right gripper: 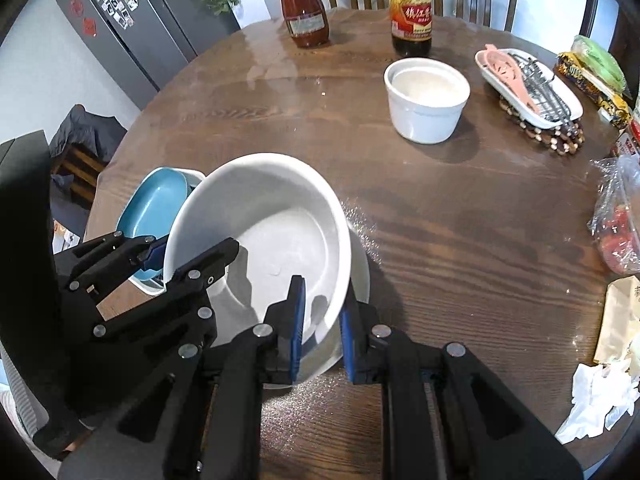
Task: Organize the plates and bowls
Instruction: 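Lower the smaller white bowl into the large white bowl, then open the left gripper to release the smaller bowl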
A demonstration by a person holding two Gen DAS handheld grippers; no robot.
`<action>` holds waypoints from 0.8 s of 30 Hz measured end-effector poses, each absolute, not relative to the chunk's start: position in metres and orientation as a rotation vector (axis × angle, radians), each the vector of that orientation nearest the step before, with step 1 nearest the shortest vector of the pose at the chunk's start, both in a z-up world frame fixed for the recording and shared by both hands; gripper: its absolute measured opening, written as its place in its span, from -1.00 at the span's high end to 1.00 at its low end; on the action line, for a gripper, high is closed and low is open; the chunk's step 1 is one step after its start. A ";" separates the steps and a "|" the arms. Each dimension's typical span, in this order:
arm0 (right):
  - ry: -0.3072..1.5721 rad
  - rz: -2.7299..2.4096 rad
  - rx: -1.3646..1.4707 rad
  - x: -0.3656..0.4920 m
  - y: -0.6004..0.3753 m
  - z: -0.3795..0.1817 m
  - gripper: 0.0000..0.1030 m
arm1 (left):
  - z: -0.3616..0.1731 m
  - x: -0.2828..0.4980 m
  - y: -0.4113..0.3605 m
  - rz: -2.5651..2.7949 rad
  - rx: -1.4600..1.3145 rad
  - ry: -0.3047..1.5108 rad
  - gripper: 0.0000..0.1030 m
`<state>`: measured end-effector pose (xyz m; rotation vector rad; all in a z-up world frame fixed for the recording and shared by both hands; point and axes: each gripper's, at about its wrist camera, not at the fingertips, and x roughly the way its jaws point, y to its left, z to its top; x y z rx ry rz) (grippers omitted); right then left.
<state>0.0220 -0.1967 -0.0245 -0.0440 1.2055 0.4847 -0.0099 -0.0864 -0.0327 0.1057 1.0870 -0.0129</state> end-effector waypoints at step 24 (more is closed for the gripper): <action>1.221 0.480 -0.105 0.025 -0.189 -0.042 0.49 | -0.044 -0.006 -0.083 0.002 0.065 1.121 0.59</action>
